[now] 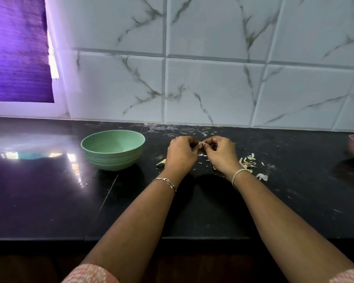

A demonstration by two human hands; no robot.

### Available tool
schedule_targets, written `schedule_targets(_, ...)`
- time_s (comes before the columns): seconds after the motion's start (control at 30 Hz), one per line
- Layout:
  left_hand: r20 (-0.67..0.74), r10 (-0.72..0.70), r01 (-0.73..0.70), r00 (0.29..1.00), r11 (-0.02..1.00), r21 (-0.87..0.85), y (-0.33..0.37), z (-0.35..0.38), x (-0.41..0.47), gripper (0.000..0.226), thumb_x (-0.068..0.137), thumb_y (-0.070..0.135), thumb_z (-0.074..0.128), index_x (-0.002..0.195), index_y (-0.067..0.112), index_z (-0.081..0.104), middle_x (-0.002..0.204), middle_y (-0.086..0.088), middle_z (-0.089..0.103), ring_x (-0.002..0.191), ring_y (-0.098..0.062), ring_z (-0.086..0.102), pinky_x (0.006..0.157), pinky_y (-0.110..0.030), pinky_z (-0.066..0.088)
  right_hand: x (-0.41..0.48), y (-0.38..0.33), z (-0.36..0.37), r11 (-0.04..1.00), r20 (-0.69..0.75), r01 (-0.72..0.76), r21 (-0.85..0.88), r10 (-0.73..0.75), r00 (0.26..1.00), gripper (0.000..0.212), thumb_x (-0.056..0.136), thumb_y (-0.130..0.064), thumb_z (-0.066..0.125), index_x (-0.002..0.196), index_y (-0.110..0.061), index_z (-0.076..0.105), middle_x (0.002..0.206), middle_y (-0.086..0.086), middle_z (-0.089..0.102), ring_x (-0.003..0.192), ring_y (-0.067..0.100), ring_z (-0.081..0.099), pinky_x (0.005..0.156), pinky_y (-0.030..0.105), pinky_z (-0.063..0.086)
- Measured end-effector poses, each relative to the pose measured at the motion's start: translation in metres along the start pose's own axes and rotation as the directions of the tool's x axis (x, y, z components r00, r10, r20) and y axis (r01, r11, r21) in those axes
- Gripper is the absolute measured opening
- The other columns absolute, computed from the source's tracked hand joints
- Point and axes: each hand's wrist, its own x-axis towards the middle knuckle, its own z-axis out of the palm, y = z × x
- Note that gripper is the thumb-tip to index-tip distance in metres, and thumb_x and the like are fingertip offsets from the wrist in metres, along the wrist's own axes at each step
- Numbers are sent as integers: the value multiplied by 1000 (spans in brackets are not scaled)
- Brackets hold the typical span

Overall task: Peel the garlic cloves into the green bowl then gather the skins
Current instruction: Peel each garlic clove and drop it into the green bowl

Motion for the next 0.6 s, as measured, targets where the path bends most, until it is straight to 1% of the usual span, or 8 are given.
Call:
schedule_targets(0.07, 6, -9, 10, 1000, 1000, -17, -1, 0, 0, 16, 87, 24, 68, 101, 17, 74, 94, 0, 74, 91, -16, 66, 86, -30, 52, 0, 0, 0, 1000, 6, 9, -12, -9, 1000, 13, 87, -13, 67, 79, -22, 70, 77, 0, 73, 77, 21, 69, 79, 42, 56)
schedule_targets(0.23, 1, -87, 86, 996, 983, -163, -2, 0, 2, 17, 86, 21, 69, 100, 15, 75, 94, -1, 74, 92, -13, 67, 88, -25, 51, -1, -2, -1, 1000, 4, 21, 0, -21, 1000, 10, 88, -13, 68, 81, -20, 69, 76, 1, 71, 77, 22, 69, 77, 39, 57)
schedule_targets(0.33, -1, -109, 107, 994, 975, -195, -1, -1, 2, 17, 87, 18, 67, 101, 14, 75, 93, -2, 75, 88, -11, 66, 85, -21, 50, 0, -1, 1, 999, -14, 1, 39, -1, 1000, 9, 86, -14, 69, 80, -21, 70, 75, 1, 72, 76, 22, 70, 77, 41, 57)
schedule_targets(0.4, 21, -120, 122, 993, 967, -224, -1, 0, 3, 16, 88, 18, 67, 101, 14, 75, 90, -4, 75, 81, -16, 68, 81, -24, 53, 1, -1, 1, 997, -39, -24, 70, 27, 999, 9, 84, -15, 71, 78, -21, 71, 73, 0, 72, 74, 21, 71, 78, 42, 58)
schedule_targets(0.47, 50, -139, 147, 989, 955, -256, -2, 2, 4, 16, 88, 17, 67, 101, 15, 75, 90, -6, 75, 85, -23, 70, 78, -27, 53, 1, 1, 2, 992, -40, -55, 118, 60, 997, 9, 83, -16, 73, 75, -21, 72, 71, 0, 73, 72, 20, 71, 79, 44, 58)
schedule_targets(0.53, 70, -166, 179, 984, 940, -290, -4, 4, 5, 16, 87, 19, 67, 101, 16, 76, 90, -3, 74, 91, -24, 69, 80, -30, 56, 1, 2, 2, 983, -18, -75, 165, 79, 997, 11, 82, -16, 74, 72, -22, 72, 70, 0, 73, 72, 20, 72, 78, 46, 59)
schedule_targets(0.6, 84, -199, 215, 976, 921, -326, -4, 4, 6, 16, 86, 20, 68, 98, 18, 77, 88, -3, 74, 92, -23, 69, 83, -36, 58, 1, 2, 3, 979, -8, -72, 188, 75, 997, 14, 80, -17, 75, 68, -24, 72, 70, 1, 74, 72, 22, 73, 78, 48, 59)
